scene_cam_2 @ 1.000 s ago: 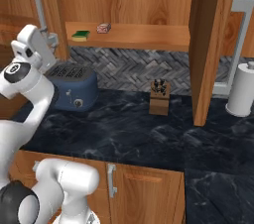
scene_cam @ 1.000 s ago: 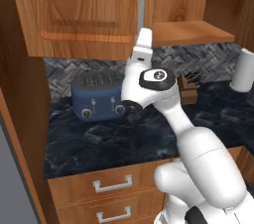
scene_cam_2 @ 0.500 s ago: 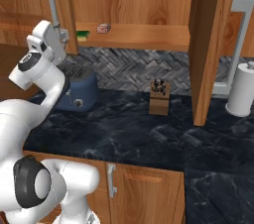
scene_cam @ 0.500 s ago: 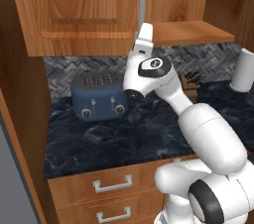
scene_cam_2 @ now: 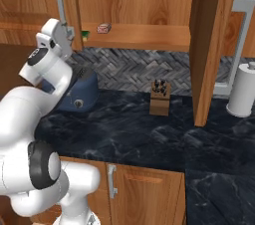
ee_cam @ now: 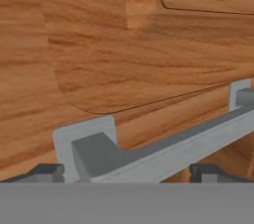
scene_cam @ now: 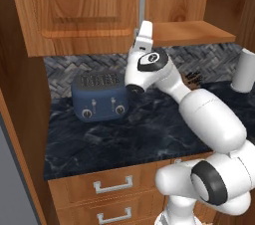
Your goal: Pick up the sponge and bar soap from the sink, and place them back in the cabinet, and close the cabinet doors.
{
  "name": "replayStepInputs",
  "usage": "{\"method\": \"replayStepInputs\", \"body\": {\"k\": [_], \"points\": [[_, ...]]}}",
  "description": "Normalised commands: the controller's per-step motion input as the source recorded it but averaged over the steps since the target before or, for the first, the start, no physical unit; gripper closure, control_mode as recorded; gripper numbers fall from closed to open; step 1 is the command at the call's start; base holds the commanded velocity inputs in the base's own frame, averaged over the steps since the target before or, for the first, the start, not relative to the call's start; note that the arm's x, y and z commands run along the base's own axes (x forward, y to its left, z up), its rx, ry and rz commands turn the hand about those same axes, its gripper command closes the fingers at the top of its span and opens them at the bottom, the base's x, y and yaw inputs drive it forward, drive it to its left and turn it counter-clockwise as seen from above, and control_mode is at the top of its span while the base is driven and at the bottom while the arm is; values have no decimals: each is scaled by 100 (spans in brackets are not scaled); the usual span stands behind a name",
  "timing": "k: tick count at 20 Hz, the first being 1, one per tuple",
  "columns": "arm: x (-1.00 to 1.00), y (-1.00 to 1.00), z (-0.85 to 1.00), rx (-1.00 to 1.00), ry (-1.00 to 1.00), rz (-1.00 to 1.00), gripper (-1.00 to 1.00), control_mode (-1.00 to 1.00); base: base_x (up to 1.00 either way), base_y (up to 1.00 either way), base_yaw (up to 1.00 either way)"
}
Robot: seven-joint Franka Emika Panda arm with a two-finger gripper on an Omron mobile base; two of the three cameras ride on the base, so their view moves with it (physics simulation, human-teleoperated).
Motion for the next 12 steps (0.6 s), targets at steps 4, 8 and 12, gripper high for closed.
{"method": "replayStepInputs", "body": {"k": [4, 8, 12], "points": [[12, 0, 0, 0, 1, 3, -100, -100, 0, 0, 0], [17, 0, 0, 0, 0, 2, -100, -100, 0, 0, 0], [26, 0, 0, 0, 0, 1, -100, -100, 0, 0, 0]]}}
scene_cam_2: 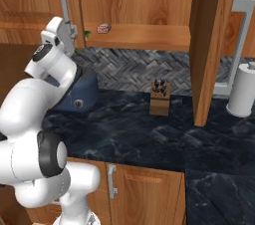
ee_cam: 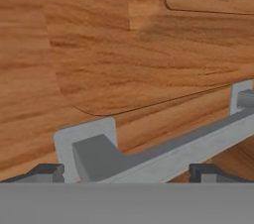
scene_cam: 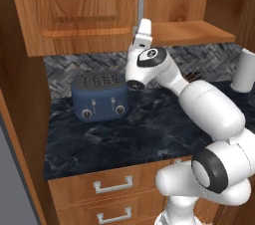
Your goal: Pick up the sponge and bar soap from the sink, and place them back in the cabinet, and close the cabinet doors.
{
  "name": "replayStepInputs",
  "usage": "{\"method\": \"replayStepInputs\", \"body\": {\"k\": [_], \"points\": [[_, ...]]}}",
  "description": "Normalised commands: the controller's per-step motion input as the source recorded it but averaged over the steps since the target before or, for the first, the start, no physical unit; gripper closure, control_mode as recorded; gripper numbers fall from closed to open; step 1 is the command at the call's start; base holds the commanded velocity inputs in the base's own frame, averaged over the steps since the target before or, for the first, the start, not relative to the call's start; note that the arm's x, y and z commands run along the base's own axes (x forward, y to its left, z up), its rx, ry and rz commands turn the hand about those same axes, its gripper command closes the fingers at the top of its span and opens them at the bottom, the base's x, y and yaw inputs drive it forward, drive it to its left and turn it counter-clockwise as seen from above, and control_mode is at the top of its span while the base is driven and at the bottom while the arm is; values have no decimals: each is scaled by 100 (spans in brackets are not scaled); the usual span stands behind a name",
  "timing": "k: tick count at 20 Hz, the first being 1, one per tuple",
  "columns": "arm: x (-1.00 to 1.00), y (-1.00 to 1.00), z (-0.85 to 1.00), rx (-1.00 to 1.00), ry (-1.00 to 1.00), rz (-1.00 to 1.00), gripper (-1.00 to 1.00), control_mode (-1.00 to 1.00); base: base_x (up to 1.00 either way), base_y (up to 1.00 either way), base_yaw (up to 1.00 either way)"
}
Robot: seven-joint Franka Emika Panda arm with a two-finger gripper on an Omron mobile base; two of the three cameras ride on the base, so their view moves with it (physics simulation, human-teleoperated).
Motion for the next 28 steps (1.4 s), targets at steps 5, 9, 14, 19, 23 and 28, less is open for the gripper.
{"method": "replayStepInputs", "body": {"k": [5, 9, 14, 19, 23, 28], "points": [[23, 0, 0, 0, 0, 1, -100, -100, 0, 0, 0], [22, 0, 0, 0, 0, 1, -100, -100, 0, 0, 0], [25, 0, 0, 0, 0, 0, -100, -100, 0, 0, 0], [25, 0, 0, 0, 0, 0, -100, -100, 0, 0, 0], [35, 0, 0, 0, 0, 0, -100, -100, 0, 0, 0], [10, 0, 0, 0, 4, 1, -100, -100, 0, 0, 0]]}}
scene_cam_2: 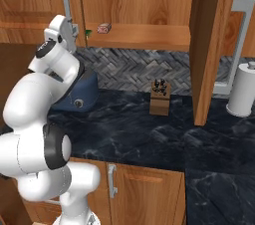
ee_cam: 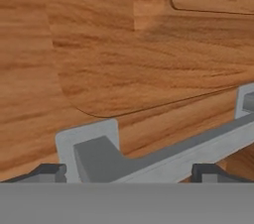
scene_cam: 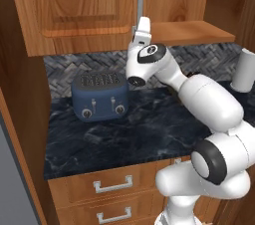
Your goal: Pick up the sponge and bar soap from the sink, and place them back in the cabinet, and close the cabinet doors.
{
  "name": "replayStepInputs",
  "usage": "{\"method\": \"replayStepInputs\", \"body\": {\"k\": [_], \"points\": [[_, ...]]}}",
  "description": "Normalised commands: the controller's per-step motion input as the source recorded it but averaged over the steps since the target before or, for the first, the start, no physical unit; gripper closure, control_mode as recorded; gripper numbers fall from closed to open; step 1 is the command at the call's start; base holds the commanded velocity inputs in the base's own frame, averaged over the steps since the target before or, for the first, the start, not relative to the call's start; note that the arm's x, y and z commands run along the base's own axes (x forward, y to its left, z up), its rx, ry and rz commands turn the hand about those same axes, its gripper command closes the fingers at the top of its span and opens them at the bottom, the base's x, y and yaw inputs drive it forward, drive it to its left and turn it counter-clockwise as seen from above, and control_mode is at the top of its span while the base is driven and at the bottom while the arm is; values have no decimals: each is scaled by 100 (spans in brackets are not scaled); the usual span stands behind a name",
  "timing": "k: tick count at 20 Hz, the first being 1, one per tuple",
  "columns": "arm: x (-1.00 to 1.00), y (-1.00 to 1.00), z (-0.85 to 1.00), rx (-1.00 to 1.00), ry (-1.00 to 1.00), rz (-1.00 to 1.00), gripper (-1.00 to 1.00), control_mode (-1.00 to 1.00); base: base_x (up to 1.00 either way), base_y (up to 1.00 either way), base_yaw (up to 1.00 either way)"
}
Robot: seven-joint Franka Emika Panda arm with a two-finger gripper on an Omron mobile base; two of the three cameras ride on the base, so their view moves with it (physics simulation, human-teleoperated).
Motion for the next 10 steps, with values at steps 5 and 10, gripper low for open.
{"method": "replayStepInputs", "body": {"k": [5, 10], "points": [[-8, -17, 0, 0, 1, 0, -100, -100, 0, 0, 0], [-39, -15, 0, 0, 0, 0, -100, -100, 0, 0, 0]]}}
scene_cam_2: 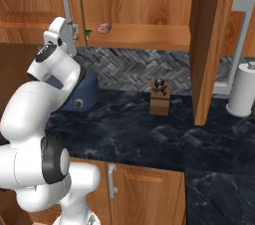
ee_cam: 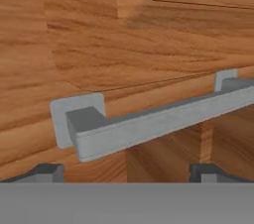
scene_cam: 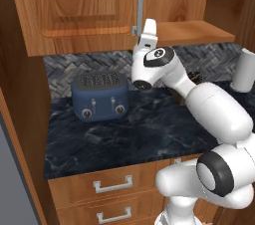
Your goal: Pick up the sponge and bar soap from the sink, and place them back in the cabinet, and close the cabinet doors.
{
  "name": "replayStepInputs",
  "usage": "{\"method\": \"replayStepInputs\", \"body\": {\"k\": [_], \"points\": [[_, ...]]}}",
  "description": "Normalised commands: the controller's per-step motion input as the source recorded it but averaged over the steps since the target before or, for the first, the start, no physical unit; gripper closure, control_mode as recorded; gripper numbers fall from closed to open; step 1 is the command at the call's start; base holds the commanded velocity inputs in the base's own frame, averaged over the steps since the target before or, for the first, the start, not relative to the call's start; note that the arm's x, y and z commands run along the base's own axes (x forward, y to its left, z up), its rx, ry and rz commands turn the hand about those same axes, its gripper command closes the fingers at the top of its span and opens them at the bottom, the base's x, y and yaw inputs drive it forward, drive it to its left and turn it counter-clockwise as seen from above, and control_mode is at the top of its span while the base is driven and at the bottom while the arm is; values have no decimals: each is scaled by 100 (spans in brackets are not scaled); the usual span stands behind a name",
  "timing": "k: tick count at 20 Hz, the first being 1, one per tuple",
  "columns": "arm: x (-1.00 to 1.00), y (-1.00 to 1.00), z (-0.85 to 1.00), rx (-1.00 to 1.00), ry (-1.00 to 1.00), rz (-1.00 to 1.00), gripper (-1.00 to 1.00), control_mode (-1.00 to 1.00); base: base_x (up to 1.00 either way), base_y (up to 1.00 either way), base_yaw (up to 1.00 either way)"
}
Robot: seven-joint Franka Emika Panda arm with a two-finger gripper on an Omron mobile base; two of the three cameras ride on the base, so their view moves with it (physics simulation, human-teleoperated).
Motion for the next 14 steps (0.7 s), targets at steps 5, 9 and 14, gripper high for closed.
{"method": "replayStepInputs", "body": {"k": [5, 9, 14], "points": [[-63, -18, 0, 0, 0, 0, -100, -100, 0, 0, 0], [-73, -25, 4, 0, 3, 0, -100, -100, 0, 0, 0], [-73, -48, 7, 0, 5, 1, -100, -100, 0, 0, 0]]}}
